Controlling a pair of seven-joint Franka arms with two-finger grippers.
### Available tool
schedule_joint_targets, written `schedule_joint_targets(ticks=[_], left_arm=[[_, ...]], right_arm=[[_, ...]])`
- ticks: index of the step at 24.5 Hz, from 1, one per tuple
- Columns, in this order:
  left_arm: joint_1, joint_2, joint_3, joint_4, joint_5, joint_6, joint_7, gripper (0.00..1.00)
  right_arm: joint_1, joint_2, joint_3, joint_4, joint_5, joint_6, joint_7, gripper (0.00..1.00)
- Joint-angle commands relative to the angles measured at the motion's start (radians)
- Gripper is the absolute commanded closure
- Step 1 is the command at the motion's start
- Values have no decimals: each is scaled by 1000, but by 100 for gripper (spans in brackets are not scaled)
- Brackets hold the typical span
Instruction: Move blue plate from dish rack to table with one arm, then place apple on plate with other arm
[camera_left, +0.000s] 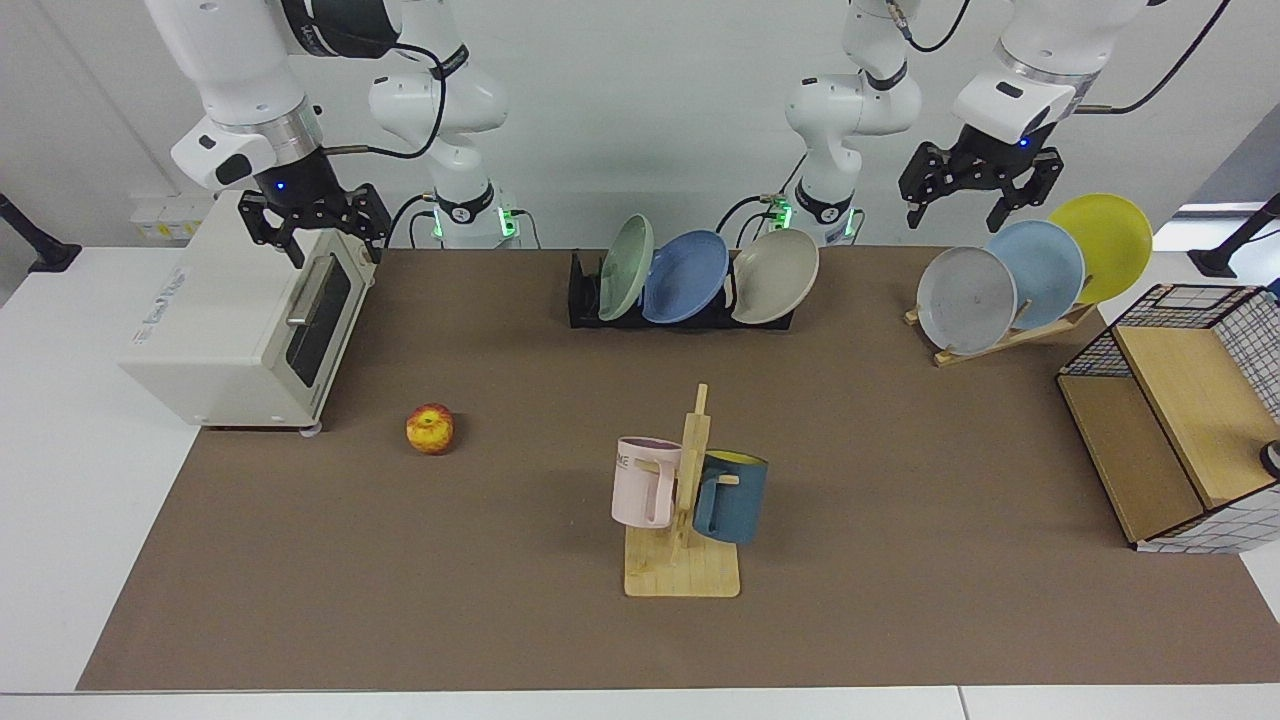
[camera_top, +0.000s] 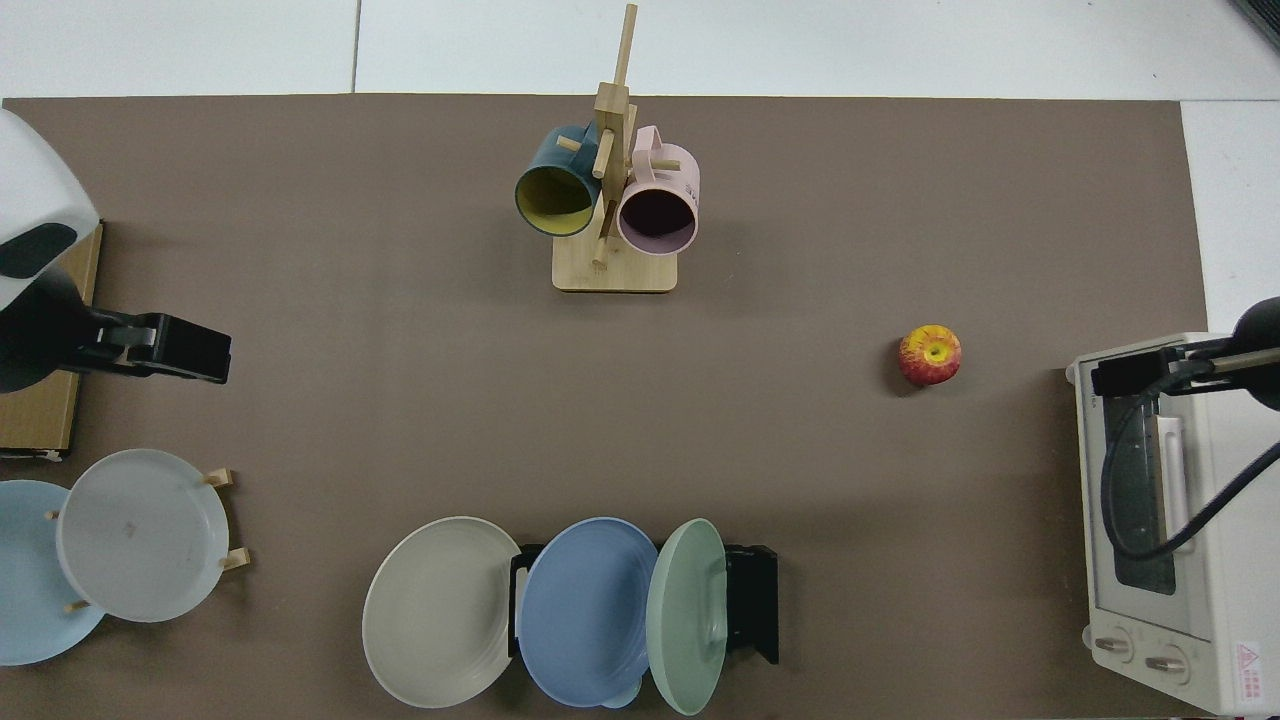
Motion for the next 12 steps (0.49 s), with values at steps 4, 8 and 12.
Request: schedule_joint_targets(ticks=[4, 8, 12], left_arm=[[-9, -18, 9, -17, 14, -17, -6, 0], [-11, -18, 9, -17, 14, -17, -8, 0], [-11, -18, 7, -17, 14, -17, -8, 0]], right_arm=[[-13, 5, 9, 9, 8, 9, -6, 0], [-16, 5, 8, 9, 7, 9, -6, 0], [-22, 5, 8, 7, 7, 8, -7, 0]])
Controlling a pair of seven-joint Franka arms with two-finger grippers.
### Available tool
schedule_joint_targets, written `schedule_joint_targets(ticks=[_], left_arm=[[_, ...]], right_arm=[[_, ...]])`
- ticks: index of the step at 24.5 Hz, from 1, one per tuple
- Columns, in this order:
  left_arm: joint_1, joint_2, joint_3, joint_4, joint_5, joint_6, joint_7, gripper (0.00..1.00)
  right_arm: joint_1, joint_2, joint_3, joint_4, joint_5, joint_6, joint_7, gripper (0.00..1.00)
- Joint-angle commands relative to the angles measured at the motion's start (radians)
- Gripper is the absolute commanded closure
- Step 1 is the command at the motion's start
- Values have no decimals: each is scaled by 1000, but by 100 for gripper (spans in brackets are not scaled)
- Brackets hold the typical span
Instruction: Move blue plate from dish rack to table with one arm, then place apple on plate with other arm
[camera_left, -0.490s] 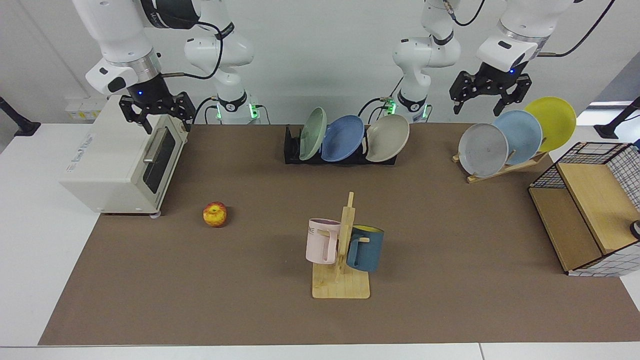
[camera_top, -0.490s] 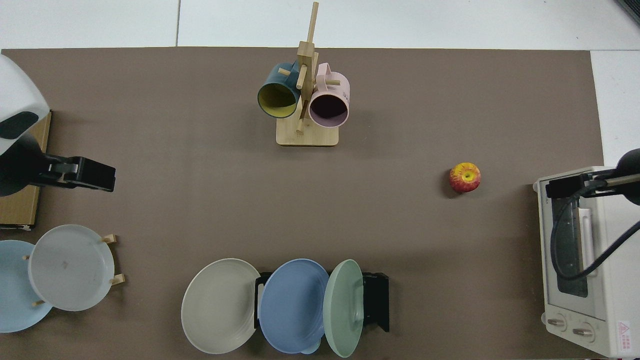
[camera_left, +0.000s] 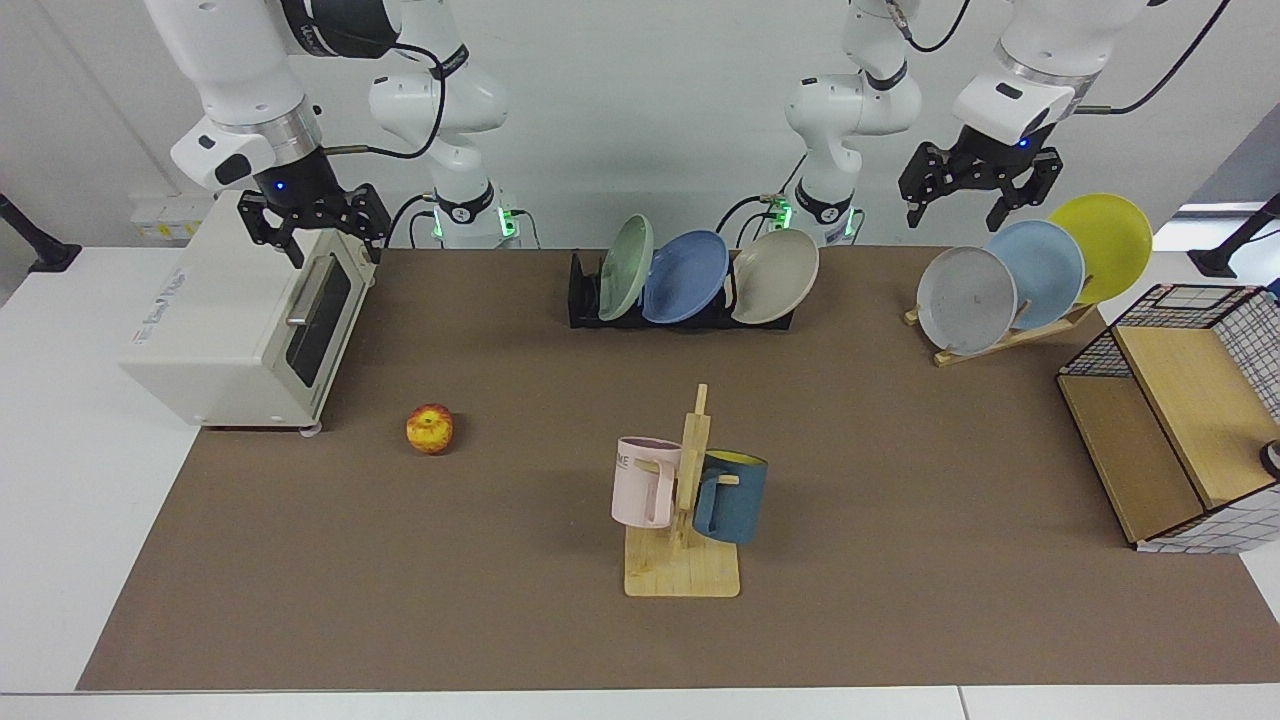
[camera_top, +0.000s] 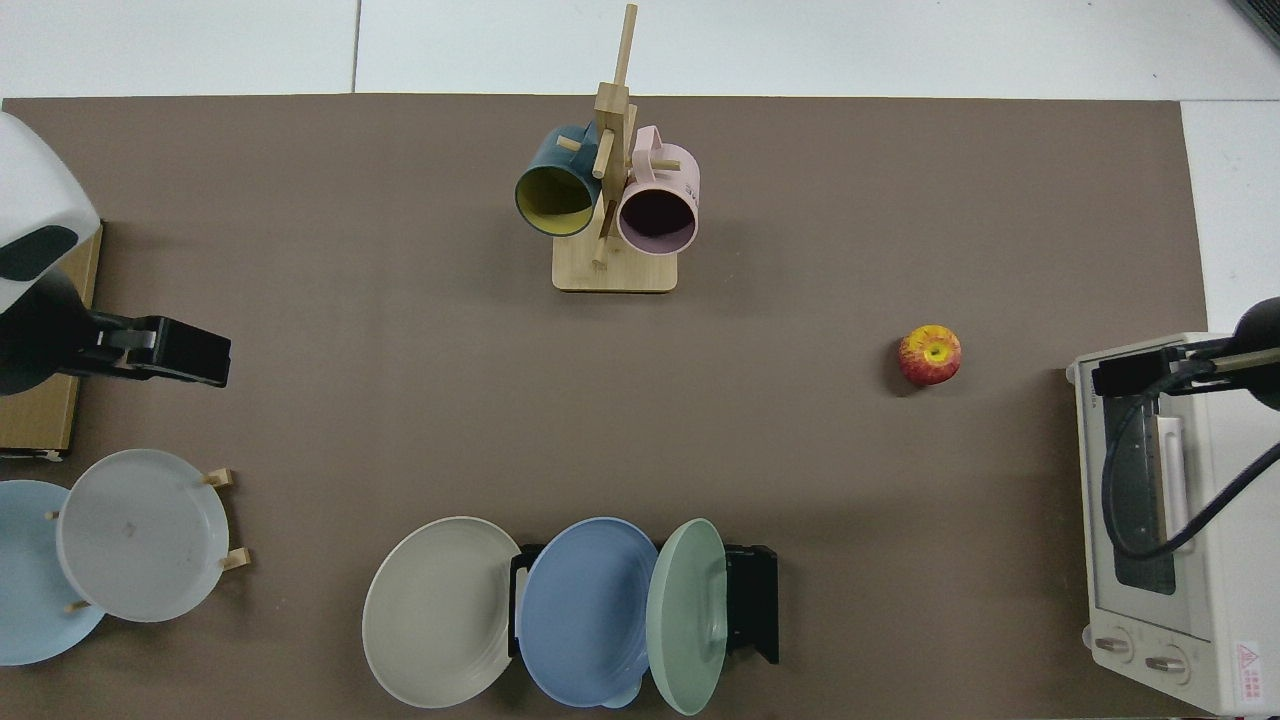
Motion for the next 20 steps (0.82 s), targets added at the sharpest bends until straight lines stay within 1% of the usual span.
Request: schedule_joint_targets(ticks=[1, 4, 7, 11, 16, 20], left_arm=[[-11, -17, 6, -15, 14, -12, -8, 0], [-11, -19, 6, -17, 14, -12, -9, 0], [-12, -20, 6, -18, 14, -10, -14, 0], [-12, -22, 6, -21, 14, -10, -13, 0], [-12, -45, 5, -59, 13, 2, -13, 0], [-15, -65, 3, -90, 7, 7, -11, 0]], right_arm=[[-19, 5, 8, 8, 4, 9, -9, 0], [-25, 5, 5, 8, -2, 8, -10, 0], [-36, -1, -7, 7, -13, -25, -9, 0], [-71, -21, -4, 7, -13, -38, -12, 0], [-70, -30, -1, -10, -10, -14, -9, 0], [-64, -19, -1, -30, -4, 32, -6, 0]])
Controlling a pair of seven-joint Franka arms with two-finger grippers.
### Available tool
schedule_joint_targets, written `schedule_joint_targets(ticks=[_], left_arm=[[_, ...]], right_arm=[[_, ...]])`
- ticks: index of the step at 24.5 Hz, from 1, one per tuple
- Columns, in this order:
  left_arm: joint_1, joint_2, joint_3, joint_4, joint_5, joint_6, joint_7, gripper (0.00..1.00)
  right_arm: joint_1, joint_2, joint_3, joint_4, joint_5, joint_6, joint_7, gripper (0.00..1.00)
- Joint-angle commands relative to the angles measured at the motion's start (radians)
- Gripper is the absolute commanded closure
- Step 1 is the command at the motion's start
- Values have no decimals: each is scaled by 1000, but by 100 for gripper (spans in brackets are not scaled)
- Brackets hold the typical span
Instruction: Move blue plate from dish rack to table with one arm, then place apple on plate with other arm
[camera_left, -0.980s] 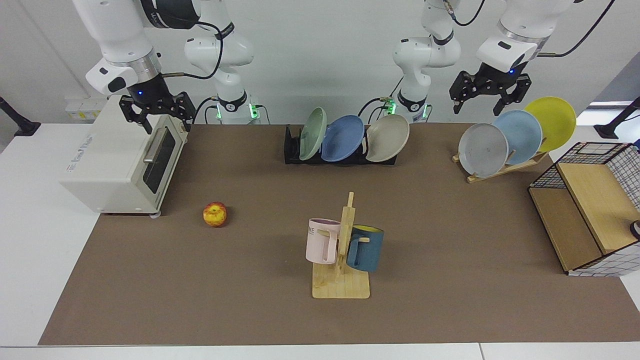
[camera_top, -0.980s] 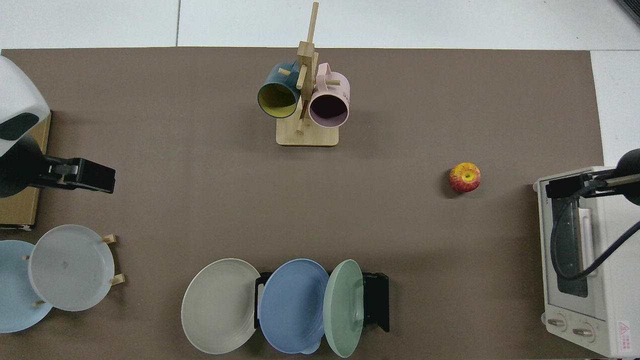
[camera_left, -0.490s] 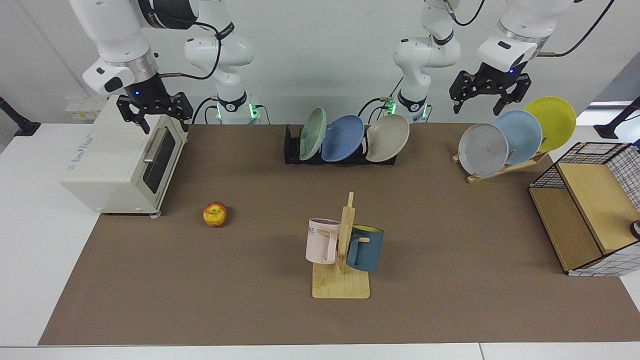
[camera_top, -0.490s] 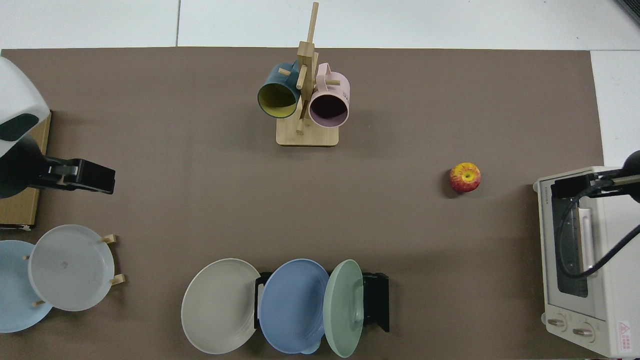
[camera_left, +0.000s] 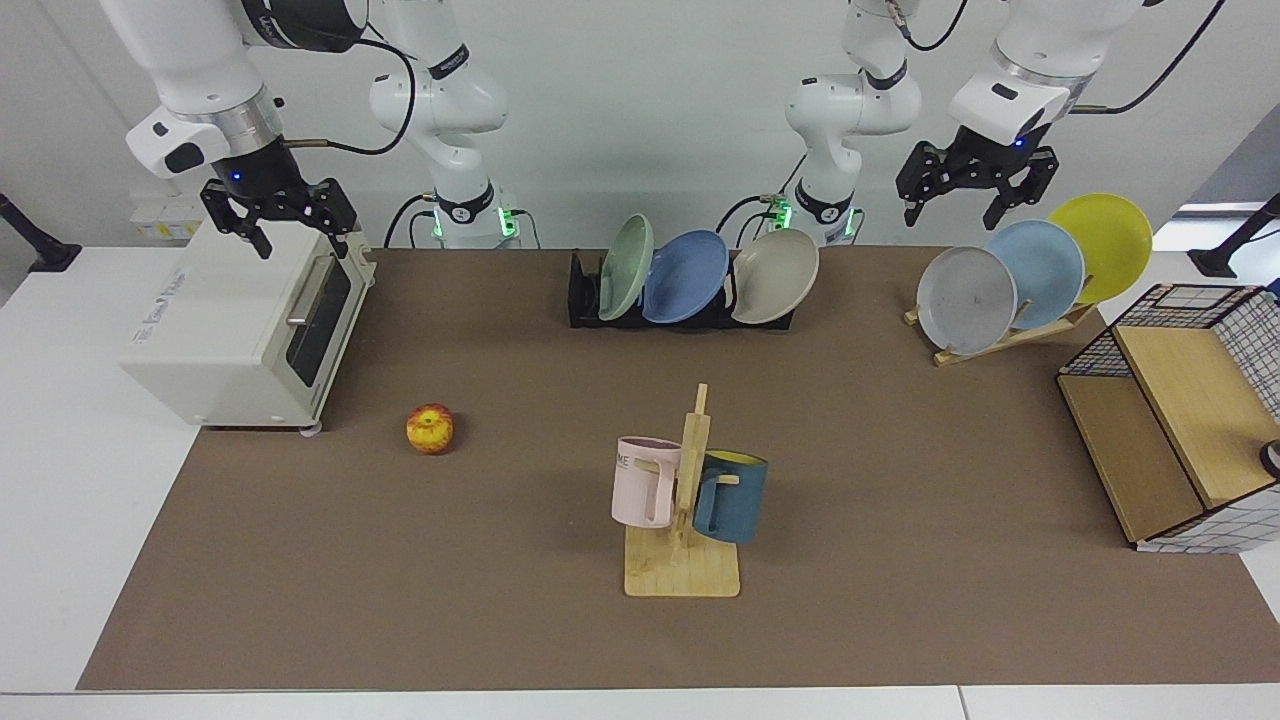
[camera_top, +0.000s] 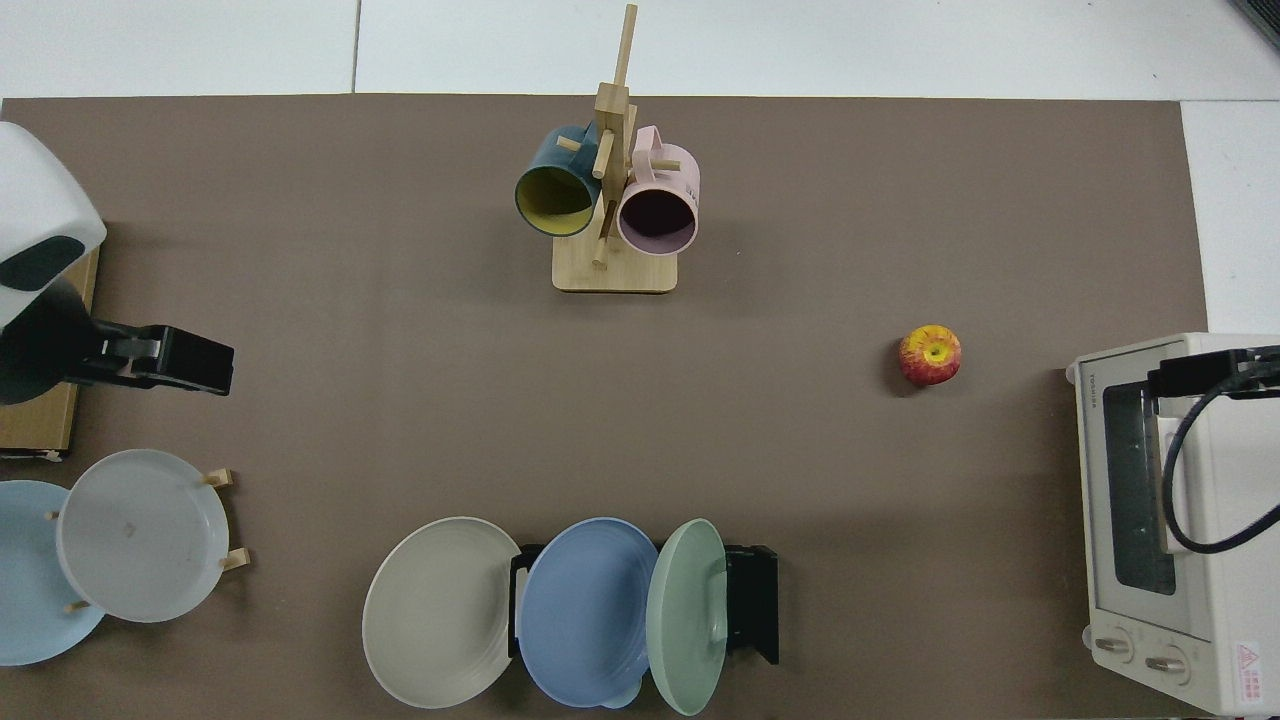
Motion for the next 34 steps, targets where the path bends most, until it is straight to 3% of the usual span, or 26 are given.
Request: schedule_joint_targets(ticks=[1, 3, 6, 10, 14, 24, 28, 32, 34], left_arm=[[-16, -58, 6, -75, 4, 13, -9, 0], [-19, -76, 4, -109, -4, 40, -9, 0], [-22, -126, 3, -199, -47, 114, -7, 0], [-27, -208, -9, -363, -110, 211, 1, 1], [-68, -231, -25, -467, -148, 277, 5, 10], [-157, -266, -91, -750, -213, 538, -45, 5], [-202, -275, -101, -834, -259, 582, -45, 2], [-237, -272, -101, -866, -300, 601, -45, 1], [-255, -262, -101, -888, -312, 604, -45, 1]], right_arm=[[-2, -3, 10, -44, 4, 68, -4, 0], [-1, 8, 11, -69, 6, 139, -6, 0], [18, 32, 11, -76, 8, 165, -4, 0], [56, 43, 13, -173, 11, 246, 43, 0], [87, 116, 11, -219, 9, 345, 57, 0], [91, 301, 16, -241, 12, 567, 42, 0], [98, 331, 17, -245, 15, 595, 37, 0], [101, 353, 21, -244, 93, 598, -9, 0], [104, 367, 21, -244, 93, 610, -59, 0]])
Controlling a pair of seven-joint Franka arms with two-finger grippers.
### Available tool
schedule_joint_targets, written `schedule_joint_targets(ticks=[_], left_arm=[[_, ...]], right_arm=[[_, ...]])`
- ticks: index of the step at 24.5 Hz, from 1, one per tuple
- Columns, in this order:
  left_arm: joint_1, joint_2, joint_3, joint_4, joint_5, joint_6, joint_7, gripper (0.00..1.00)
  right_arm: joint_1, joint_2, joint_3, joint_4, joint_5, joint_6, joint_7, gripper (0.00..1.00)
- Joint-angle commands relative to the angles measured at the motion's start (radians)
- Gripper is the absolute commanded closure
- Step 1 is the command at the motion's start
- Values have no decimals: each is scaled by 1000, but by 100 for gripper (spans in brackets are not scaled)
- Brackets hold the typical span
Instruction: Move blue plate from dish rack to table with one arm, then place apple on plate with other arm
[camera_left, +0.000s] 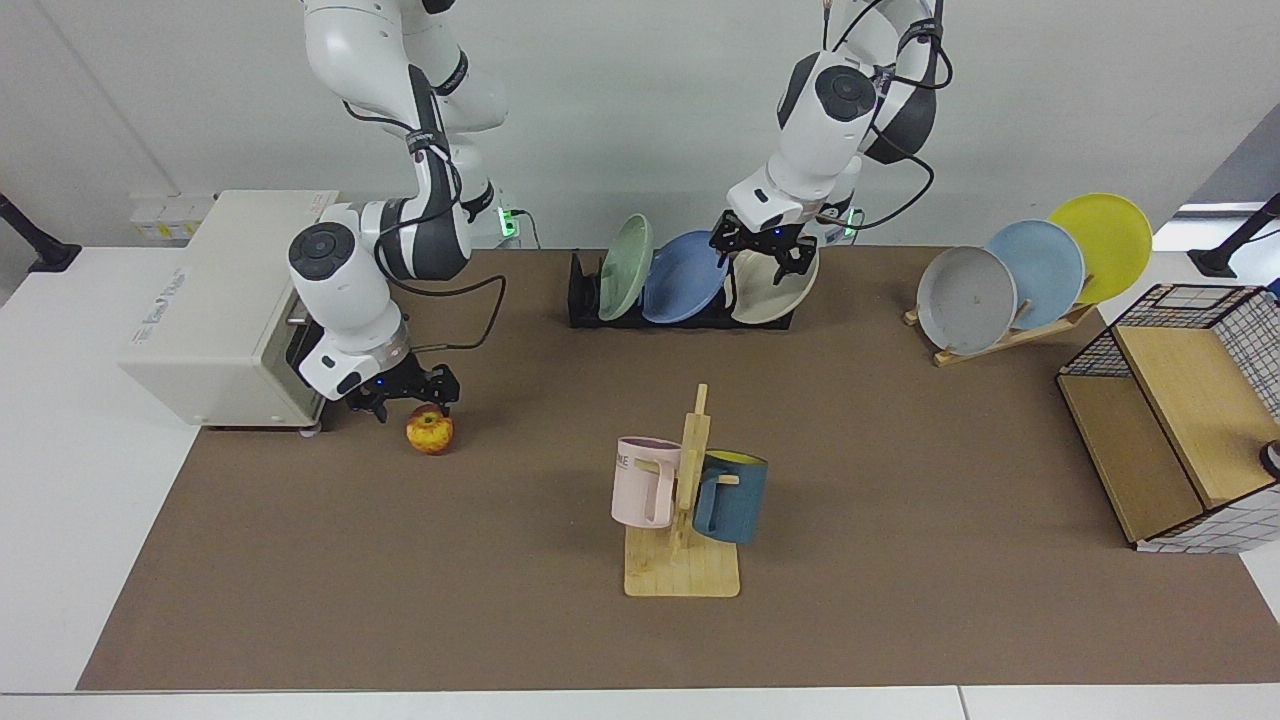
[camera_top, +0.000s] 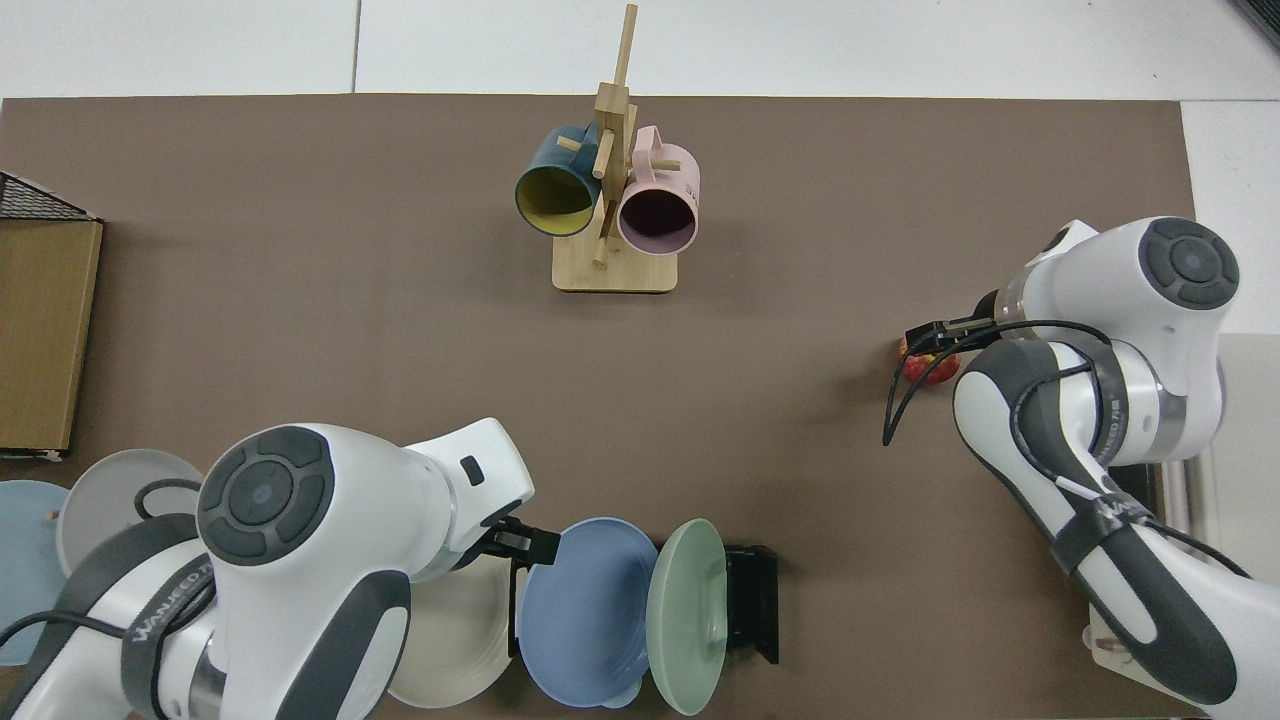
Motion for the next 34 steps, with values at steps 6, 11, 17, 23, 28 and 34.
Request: schedule_joint_targets(ticks=[6, 11, 17, 23, 28, 34], left_arm=[[-101, -23, 11, -159, -66, 105, -39, 1], [-132, -26, -21, -198, -69, 122, -78, 1], [-132, -23, -44, -203, -69, 143, -116, 56], [-131, -22, -46, -195, -66, 113, -122, 93], [-109, -37, -32, -129, -47, -3, -116, 100], [-7, -32, -31, 15, 5, -127, -107, 100]], right_arm=[[8, 49, 3, -7, 41, 62, -116, 0], [7, 60, 2, -21, 24, 83, -129, 0], [10, 74, 2, -65, 24, 174, -135, 0], [10, 74, 0, -67, 24, 168, -161, 80], [-6, 64, 0, -61, 27, 152, -147, 100], [-6, 51, -2, 52, 30, 30, -139, 100]])
